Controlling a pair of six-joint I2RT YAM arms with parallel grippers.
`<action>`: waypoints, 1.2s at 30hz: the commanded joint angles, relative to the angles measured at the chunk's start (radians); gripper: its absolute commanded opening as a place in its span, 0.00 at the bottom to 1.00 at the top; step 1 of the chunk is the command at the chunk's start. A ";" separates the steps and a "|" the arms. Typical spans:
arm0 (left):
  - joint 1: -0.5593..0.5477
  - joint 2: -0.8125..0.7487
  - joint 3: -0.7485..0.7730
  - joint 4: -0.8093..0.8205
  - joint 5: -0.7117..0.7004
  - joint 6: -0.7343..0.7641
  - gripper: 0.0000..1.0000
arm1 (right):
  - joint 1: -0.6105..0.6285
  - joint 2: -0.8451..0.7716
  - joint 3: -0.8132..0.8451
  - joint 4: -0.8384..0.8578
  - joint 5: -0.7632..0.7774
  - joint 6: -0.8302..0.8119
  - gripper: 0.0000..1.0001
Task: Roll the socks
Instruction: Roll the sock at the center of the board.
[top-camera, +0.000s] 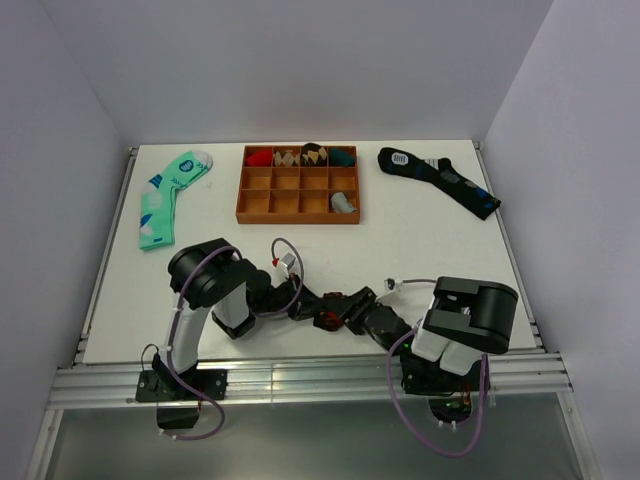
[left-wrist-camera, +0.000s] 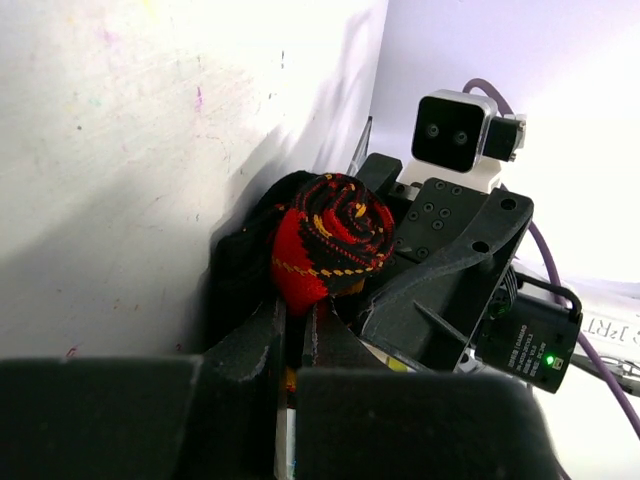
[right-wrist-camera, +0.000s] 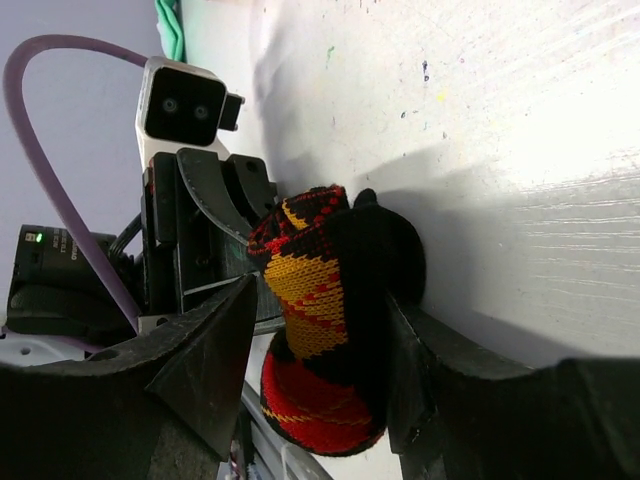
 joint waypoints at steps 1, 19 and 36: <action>-0.166 0.126 0.053 -0.291 0.019 -0.005 0.00 | 0.023 0.060 -0.032 -0.167 -0.318 -0.023 0.58; -0.216 0.161 0.128 -0.285 0.215 0.058 0.00 | -0.039 0.334 -0.101 0.490 -0.384 -0.095 0.52; -0.263 0.003 0.085 -0.101 0.316 -0.025 0.00 | -0.042 -0.261 -0.019 -0.014 -0.380 -0.247 0.44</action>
